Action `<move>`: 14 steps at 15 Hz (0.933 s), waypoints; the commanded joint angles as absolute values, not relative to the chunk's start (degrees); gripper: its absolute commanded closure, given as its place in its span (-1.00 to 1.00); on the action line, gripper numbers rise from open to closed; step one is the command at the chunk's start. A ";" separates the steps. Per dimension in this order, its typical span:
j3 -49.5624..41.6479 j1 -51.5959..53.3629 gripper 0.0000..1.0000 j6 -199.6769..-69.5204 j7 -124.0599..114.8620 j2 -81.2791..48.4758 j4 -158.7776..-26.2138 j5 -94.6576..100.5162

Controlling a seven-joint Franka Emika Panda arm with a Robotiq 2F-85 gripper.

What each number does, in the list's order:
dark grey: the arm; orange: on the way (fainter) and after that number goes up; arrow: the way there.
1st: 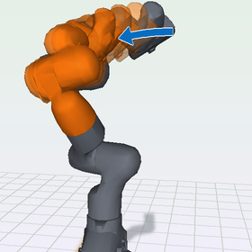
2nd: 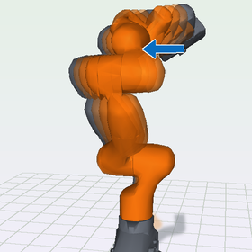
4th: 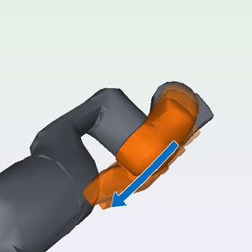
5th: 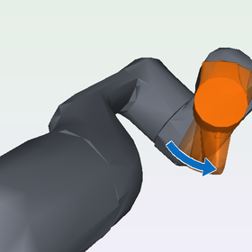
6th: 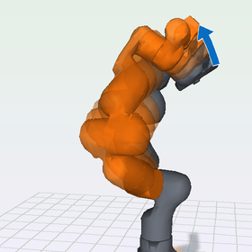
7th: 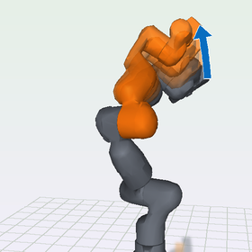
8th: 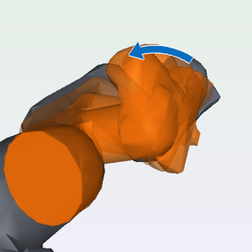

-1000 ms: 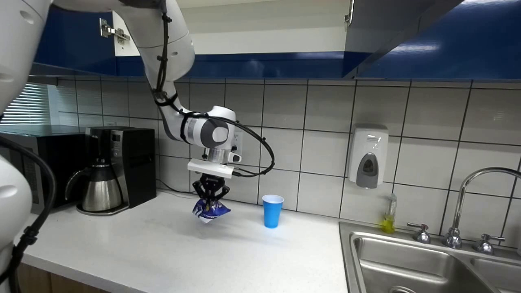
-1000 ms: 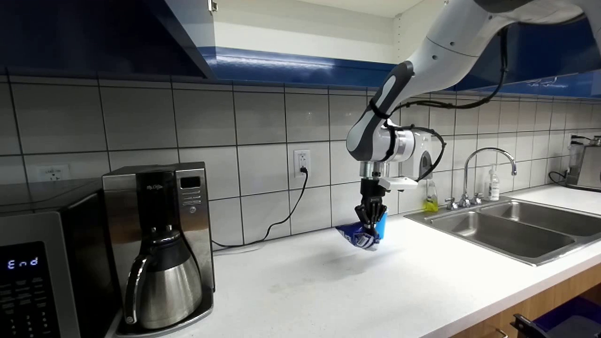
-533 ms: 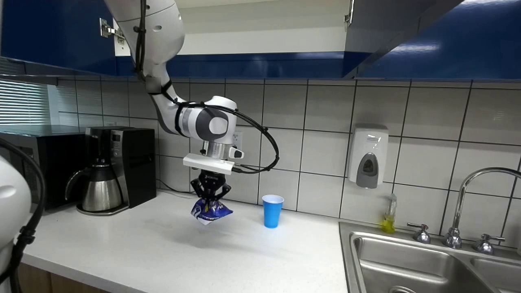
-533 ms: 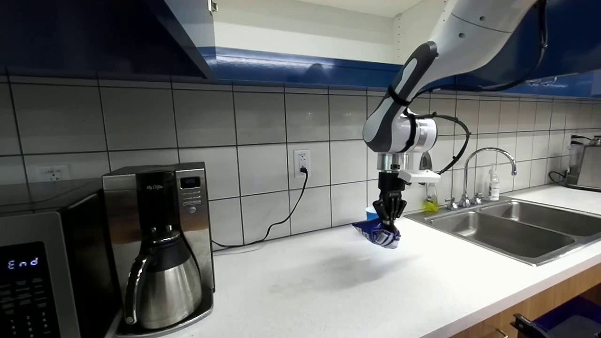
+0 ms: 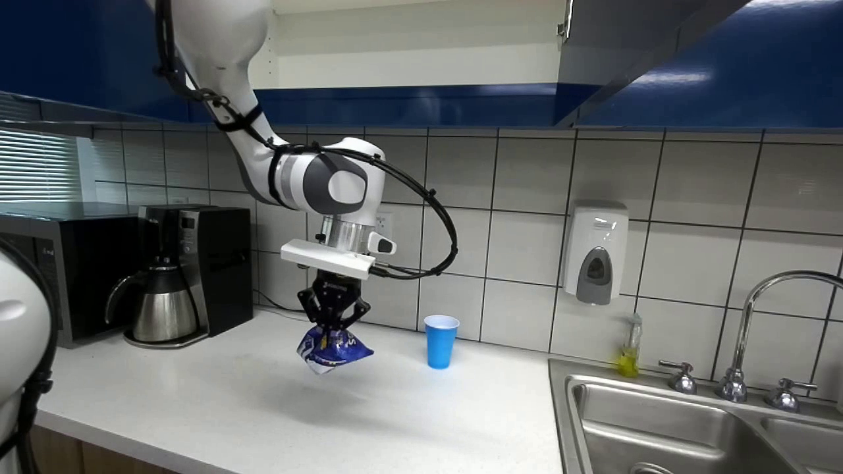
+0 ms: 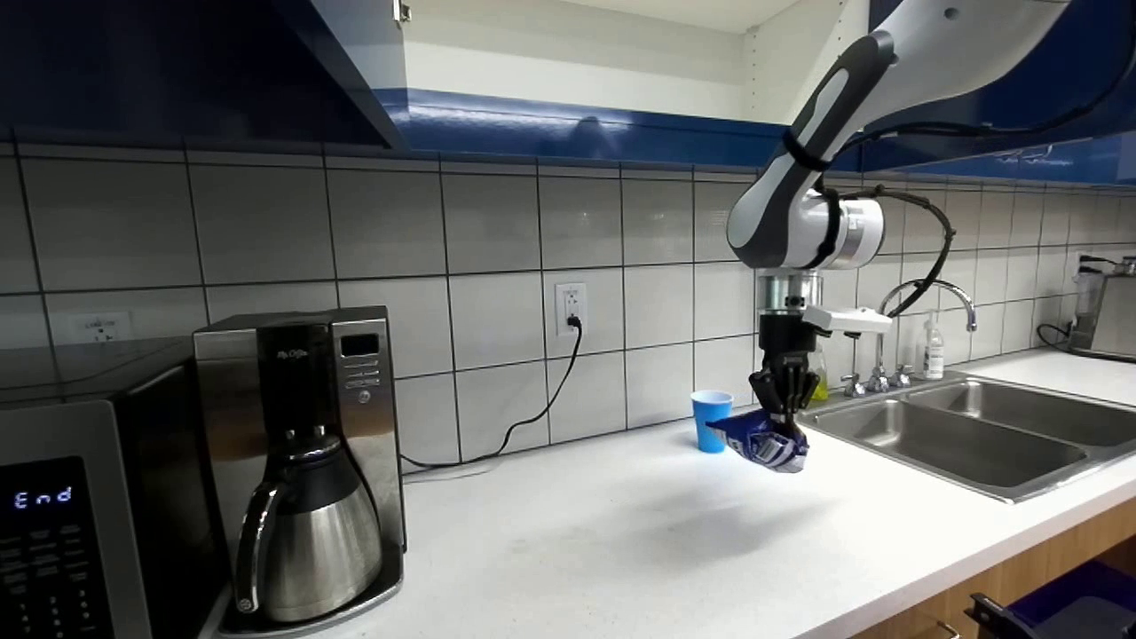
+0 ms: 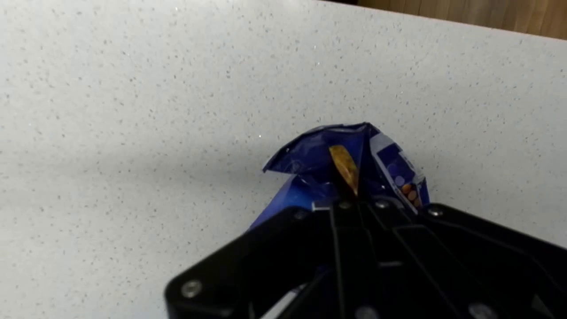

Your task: Put the blue snack packet in the top cabinet

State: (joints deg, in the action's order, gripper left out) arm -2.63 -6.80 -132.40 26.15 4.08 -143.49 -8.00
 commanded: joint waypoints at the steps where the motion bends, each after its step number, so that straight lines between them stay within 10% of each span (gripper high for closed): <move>1: -4.56 -6.05 0.99 -129.03 26.28 10.65 -147.76 -5.68; 14: -4.43 -0.69 0.99 -118.38 23.30 24.68 -149.18 -5.01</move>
State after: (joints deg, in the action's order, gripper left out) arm -4.34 -2.18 -122.18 25.26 19.83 -148.87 -5.04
